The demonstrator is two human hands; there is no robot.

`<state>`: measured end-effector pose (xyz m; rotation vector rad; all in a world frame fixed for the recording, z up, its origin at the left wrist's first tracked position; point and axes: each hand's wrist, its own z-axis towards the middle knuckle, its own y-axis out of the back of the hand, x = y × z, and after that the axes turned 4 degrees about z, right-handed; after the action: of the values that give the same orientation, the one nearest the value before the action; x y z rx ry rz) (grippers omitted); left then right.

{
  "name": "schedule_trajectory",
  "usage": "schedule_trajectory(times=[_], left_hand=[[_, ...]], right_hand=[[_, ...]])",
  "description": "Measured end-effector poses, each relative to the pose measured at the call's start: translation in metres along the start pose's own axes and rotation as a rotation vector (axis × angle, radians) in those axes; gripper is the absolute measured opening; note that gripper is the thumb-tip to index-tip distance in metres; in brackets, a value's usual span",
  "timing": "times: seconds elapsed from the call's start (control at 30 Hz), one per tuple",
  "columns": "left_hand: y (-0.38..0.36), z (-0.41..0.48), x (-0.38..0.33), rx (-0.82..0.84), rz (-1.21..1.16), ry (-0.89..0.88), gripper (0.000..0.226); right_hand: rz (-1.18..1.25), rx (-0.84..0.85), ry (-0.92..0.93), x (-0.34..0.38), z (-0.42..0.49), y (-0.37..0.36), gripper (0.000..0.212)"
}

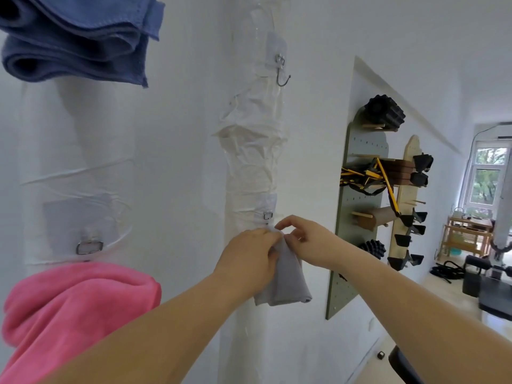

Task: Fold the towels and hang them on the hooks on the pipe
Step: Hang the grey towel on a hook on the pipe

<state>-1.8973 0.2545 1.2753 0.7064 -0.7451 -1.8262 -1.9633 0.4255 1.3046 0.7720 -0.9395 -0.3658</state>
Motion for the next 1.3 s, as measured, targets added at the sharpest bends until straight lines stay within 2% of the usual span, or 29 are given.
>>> schedule_trajectory(times=[0.17, 0.33, 0.47, 0.53, 0.6, 0.73, 0.87, 0.97, 1.03, 1.13, 1.3], left_hand=[[-0.011, -0.006, 0.004, -0.049, -0.118, -0.005, 0.037], [-0.01, -0.009, 0.003, -0.035, -0.151, 0.039, 0.04], [-0.002, -0.006, 0.002, -0.06, -0.235, 0.111, 0.033], [-0.005, -0.004, -0.001, -0.079, -0.199, 0.127, 0.024], [-0.013, -0.003, -0.002, -0.107, -0.147, 0.111, 0.016], [-0.019, 0.0, 0.001, -0.131, -0.117, 0.074, 0.014], [-0.014, -0.005, 0.001, -0.066, -0.048, 0.082, 0.018], [-0.004, -0.011, 0.003, 0.074, -0.098, 0.121, 0.032], [0.007, -0.011, 0.001, 0.129, -0.154, 0.104, 0.031], [0.021, -0.009, -0.003, 0.116, -0.185, 0.094, 0.022], [0.035, -0.012, 0.002, 0.143, -0.118, 0.097, 0.025]], right_hand=[[0.119, 0.096, -0.047, -0.006, -0.002, 0.002, 0.02], [0.1, 0.039, -0.008, -0.01, -0.001, -0.008, 0.017], [0.078, 0.139, -0.057, -0.001, 0.001, 0.009, 0.024], [0.038, 0.162, -0.051, -0.001, 0.003, 0.013, 0.028], [-0.005, 0.121, -0.01, -0.004, 0.004, 0.008, 0.025], [-0.002, -0.003, 0.041, -0.014, 0.003, -0.008, 0.019], [0.029, -0.017, 0.017, -0.013, -0.001, -0.015, 0.02], [0.008, 0.06, -0.034, -0.002, -0.001, -0.01, 0.026], [-0.016, 0.095, -0.071, 0.005, 0.005, -0.005, 0.035], [-0.031, 0.065, -0.092, 0.015, 0.012, 0.0, 0.045], [0.003, 0.042, -0.07, 0.022, 0.015, 0.0, 0.039]])
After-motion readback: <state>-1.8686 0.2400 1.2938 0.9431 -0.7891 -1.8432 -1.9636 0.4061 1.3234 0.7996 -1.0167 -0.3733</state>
